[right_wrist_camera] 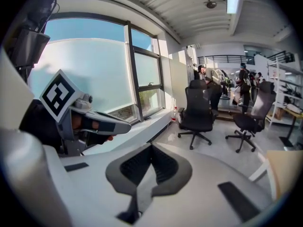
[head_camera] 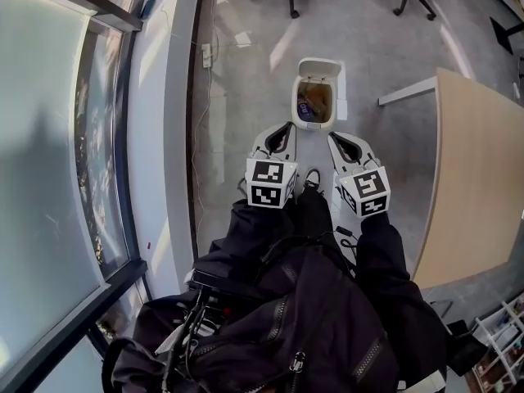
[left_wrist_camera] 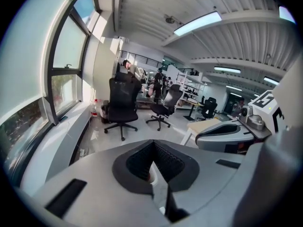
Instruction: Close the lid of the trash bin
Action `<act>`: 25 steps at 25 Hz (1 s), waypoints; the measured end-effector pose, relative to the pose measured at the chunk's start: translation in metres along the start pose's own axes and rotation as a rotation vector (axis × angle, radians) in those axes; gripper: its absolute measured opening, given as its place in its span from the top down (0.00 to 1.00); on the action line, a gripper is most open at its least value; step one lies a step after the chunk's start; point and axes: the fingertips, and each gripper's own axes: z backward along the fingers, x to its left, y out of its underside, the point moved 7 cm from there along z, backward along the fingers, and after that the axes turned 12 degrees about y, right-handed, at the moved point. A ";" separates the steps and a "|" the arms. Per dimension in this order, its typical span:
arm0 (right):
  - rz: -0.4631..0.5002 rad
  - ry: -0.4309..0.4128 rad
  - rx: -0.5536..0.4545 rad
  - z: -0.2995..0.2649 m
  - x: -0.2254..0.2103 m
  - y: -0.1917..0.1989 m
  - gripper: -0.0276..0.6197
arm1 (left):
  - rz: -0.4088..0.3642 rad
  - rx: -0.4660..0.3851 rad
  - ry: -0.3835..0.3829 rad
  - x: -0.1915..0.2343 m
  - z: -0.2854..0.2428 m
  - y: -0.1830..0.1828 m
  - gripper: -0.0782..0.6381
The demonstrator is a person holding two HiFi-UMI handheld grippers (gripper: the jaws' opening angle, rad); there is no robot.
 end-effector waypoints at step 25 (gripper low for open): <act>0.072 -0.082 0.253 -0.213 -0.080 0.160 0.95 | 0.262 0.311 -0.185 0.087 -0.071 0.202 0.89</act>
